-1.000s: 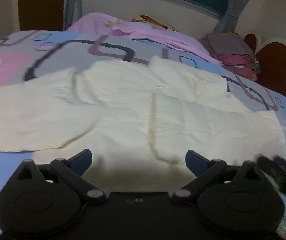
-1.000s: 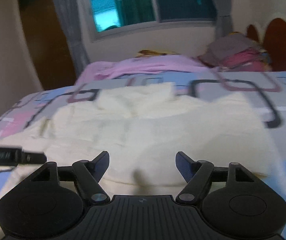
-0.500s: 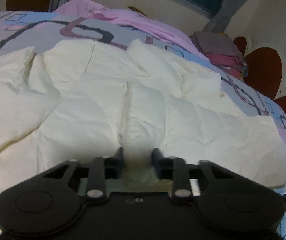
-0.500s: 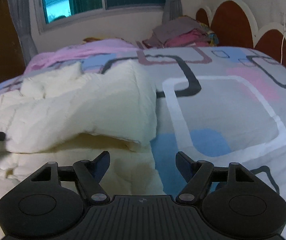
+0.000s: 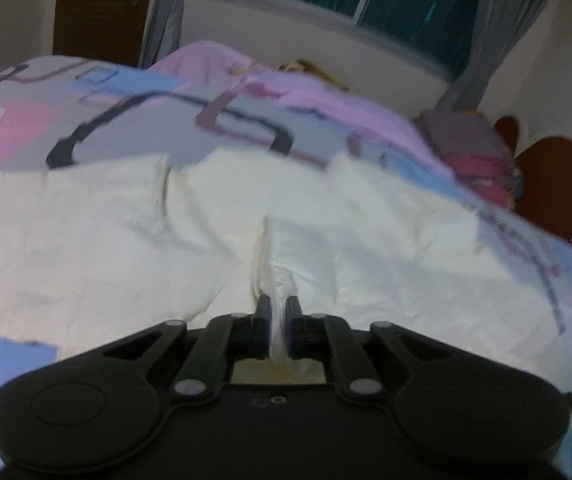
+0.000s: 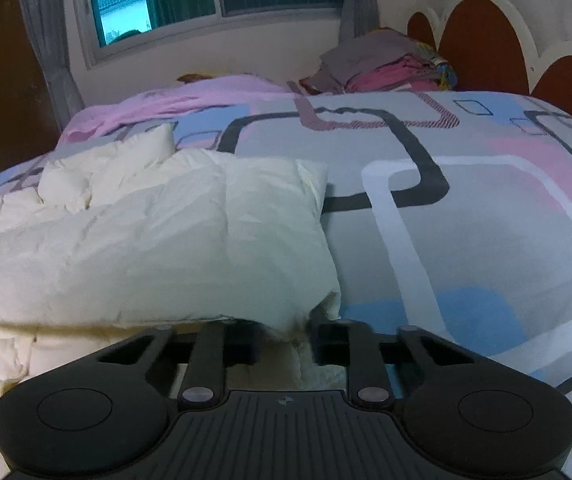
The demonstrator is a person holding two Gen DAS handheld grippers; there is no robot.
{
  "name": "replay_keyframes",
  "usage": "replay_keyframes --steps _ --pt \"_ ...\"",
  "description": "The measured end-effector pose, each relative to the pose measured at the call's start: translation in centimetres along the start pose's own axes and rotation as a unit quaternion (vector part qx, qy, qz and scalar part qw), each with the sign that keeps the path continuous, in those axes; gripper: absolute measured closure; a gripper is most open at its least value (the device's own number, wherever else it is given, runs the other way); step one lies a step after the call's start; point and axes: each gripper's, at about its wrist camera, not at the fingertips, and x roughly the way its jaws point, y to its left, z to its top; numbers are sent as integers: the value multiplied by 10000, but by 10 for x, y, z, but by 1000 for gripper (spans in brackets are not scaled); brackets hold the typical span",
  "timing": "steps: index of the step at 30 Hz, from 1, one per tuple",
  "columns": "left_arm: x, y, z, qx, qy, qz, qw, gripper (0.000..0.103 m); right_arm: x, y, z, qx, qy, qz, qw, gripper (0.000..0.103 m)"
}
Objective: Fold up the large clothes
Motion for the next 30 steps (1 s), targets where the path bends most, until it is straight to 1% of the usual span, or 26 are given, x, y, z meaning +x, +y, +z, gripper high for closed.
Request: replay_keyframes --steps 2,3,4,6,7,8,9,11,12,14,16,18,22,25,28,30 --pt "14 0 -9 160 99 181 9997 96 8 -8 -7 126 248 -91 9996 86" --pt "20 1 -14 195 229 217 9993 96 8 -11 -8 155 259 -63 9995 86" --pt "24 2 -17 242 278 269 9990 95 6 -10 -6 88 271 -81 9996 85" --pt "21 0 -18 227 260 315 9989 92 -3 -12 -4 75 194 -139 9997 85" --pt "17 1 -16 162 262 281 9991 80 -9 -14 -3 104 163 -165 9997 84" --pt "12 2 -14 92 221 241 9994 66 -14 -15 -3 137 116 -192 9997 83" --pt "8 3 -12 35 146 243 9996 60 -23 -17 -4 165 26 -223 9996 81" --pt "-7 4 -9 24 -133 341 9993 43 -36 -20 -3 187 -166 -329 9991 80" --pt "-11 3 -7 45 -232 368 9990 41 -44 -23 -1 221 -299 -365 9986 80" --pt "-17 -1 -2 40 -340 308 9989 35 -52 -24 5 248 -499 -399 9976 80" --pt "-13 -9 3 65 -285 154 9995 31 -50 -19 17 176 -610 -335 9974 80" --pt "-2 -19 7 102 -218 21 9997 31 -39 -9 30 91 -630 -237 9977 80" --pt "21 -40 11 298 -282 3 9992 31 -6 14 52 -37 -574 60 9983 80" --pt "38 -48 8 405 -248 143 9988 28 24 28 62 -179 -457 195 9986 80" --pt "58 -46 0 542 -61 435 9976 22 43 37 69 -405 -545 91 9976 80" --pt "66 -40 -6 530 17 462 9975 20 57 41 68 -587 -534 -2 9968 80"
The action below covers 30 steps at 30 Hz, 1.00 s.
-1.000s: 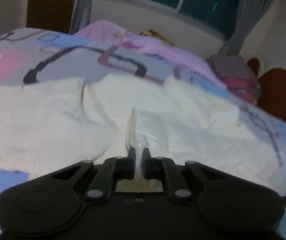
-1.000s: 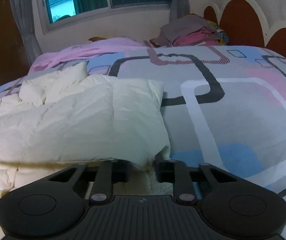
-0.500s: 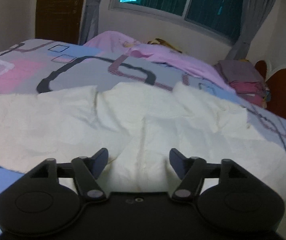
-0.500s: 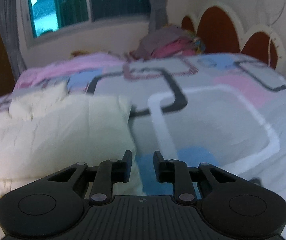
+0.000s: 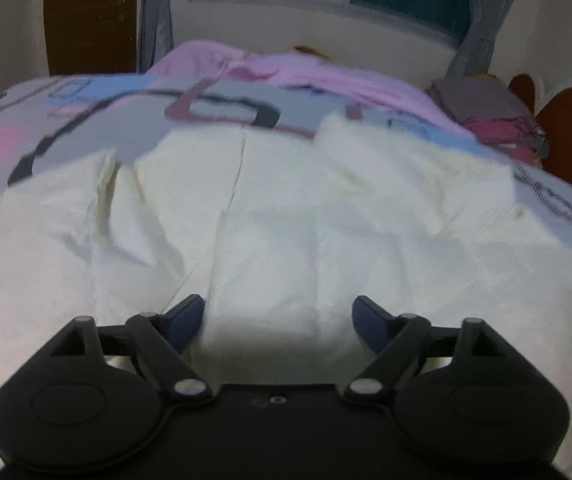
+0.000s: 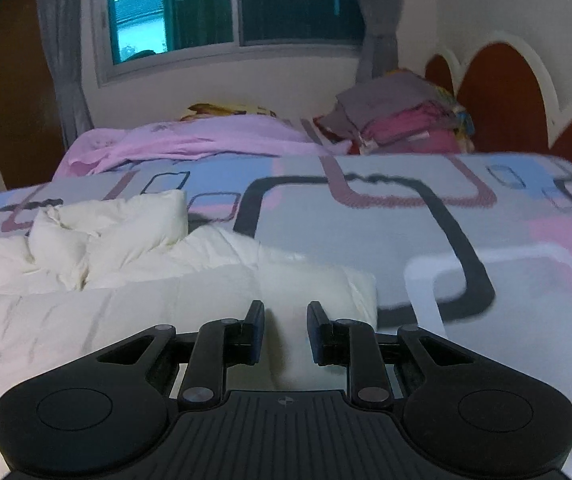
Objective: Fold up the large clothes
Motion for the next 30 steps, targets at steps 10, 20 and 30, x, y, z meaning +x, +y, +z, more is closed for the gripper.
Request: replay_keyframes --steps 10,20,30 --pt "6 -3 -13 253 -196 -15 9995 15 38 -15 -33 31 -89 19 10000 80" --pt "-10 5 3 -36 259 7 9997 14 -7 8 -11 183 66 439 9988 76" --pt "-54 25 3 4 129 77 9999 12 -16 31 -29 -178 386 208 9989 31"
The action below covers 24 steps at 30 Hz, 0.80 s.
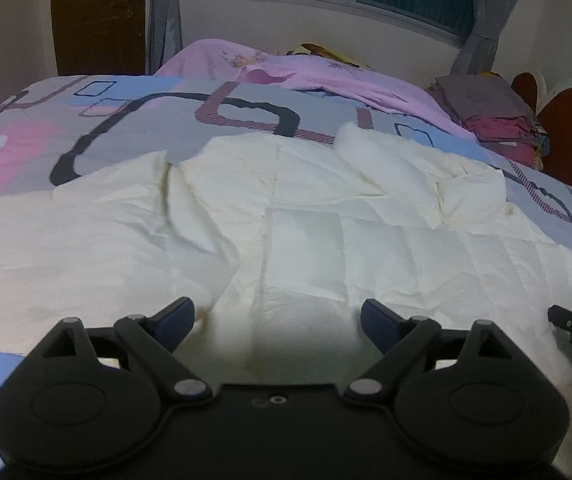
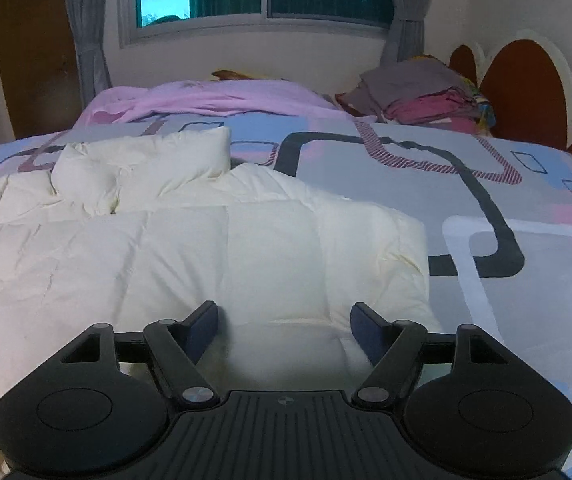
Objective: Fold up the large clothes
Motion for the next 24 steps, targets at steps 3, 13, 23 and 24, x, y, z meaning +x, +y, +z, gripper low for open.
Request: replay_keyframes --steps 3,13,23,24 --pt "-9 11 2 26 -9 68 10000 12 -19 12 4 -12 -157 186 9997 31" --pt "-39 69 5 -165 -210 309 9992 12 -54 99 19 -405 -373 894 9945 31" --pt "-57 180 -8 -1028 -28 841 9911 12 -44 175 20 -445 -50 1191 9919 31" --pt "-60 194 -11 -1197 1 890 9888 12 -41 181 18 -451 -6 1219 9915 31"
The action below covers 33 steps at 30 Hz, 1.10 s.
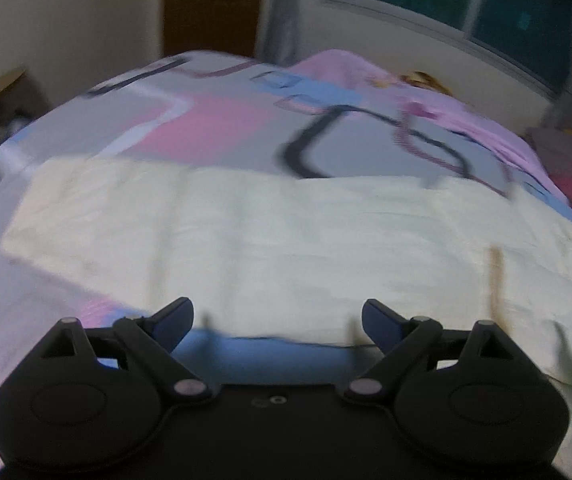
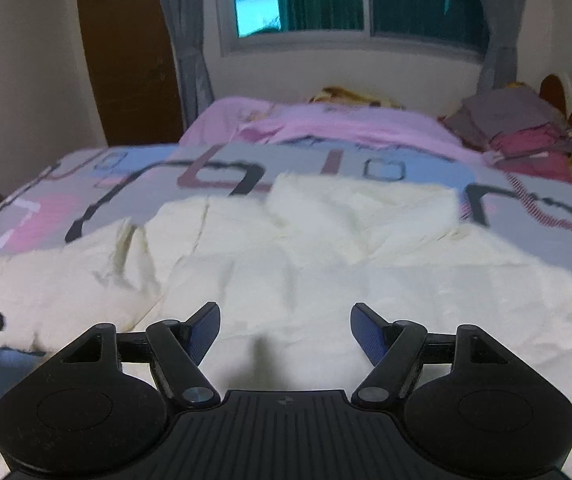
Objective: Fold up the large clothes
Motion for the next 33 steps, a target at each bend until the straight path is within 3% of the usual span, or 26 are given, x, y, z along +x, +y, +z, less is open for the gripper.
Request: replay_keyframes --steps 3,8,10,13,16,18,22,26,33 --pt "0 52 -1 -746 120 132 9971 12 8 18 -4 -131 35 36 9999 31" --pt "2 132 -3 -1880 96 371 9814 15 19 33 -4 -217 56 50 9997 31" --pt "8 157 -4 -2288 94 265 9731 22 26 39 -5 -257 115 31 9996 31" --pt "20 177 -1 -2744 -5 2 9616 24 36 44 -7 -301 213 0 9993 31" --pt "32 177 8 -2736 -183 -64 9616 25 41 46 -8 -289 246 -49 9993 31" --pt "36 177 8 -2741 -324 -17 9612 32 44 47 -8 -289 250 -91 9992 31" --pt "44 178 13 -2747 -508 191 9600 63 58 45 -14 -284 445 -171 9985 31" --pt "43 179 13 -2744 -596 54 9598 92 75 39 -21 -211 695 -192 9972 31" --pt "-3 139 35 -1925 -1199 -356 9733 94 55 33 -15 -22 409 -79 9991 31"
